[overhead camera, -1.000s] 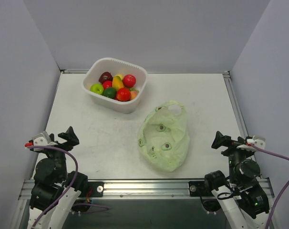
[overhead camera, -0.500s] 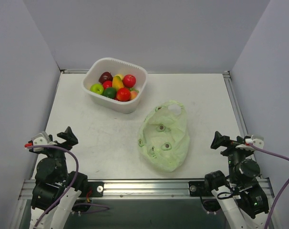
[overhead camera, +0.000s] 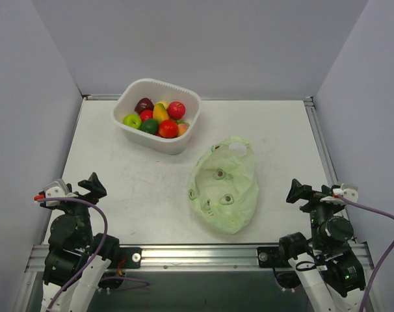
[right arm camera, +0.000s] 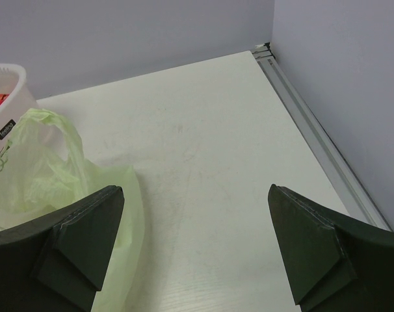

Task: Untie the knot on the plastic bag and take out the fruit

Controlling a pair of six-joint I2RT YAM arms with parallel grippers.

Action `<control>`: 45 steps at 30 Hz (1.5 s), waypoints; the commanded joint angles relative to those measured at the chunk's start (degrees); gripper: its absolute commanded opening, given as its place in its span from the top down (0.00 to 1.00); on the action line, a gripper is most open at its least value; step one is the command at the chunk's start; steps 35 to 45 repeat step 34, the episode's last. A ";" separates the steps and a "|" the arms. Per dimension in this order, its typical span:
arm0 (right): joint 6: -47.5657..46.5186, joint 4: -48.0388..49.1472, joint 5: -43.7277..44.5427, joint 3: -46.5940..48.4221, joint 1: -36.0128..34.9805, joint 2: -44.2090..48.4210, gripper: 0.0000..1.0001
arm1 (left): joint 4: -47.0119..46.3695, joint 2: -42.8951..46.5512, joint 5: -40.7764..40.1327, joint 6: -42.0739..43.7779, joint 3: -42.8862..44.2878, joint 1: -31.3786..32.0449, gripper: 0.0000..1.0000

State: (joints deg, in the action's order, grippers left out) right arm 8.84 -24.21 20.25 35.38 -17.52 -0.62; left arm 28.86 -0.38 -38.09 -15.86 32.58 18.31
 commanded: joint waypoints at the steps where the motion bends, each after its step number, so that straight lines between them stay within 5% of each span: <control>1: -0.93 3.20 -0.03 -0.22 0.73 1.50 0.00 | -3.11 4.17 0.47 0.74 -0.06 -0.38 0.03; 45: -0.84 3.47 -1.62 -0.31 1.35 2.03 0.00 | -2.94 2.05 3.10 0.56 0.03 -0.38 0.02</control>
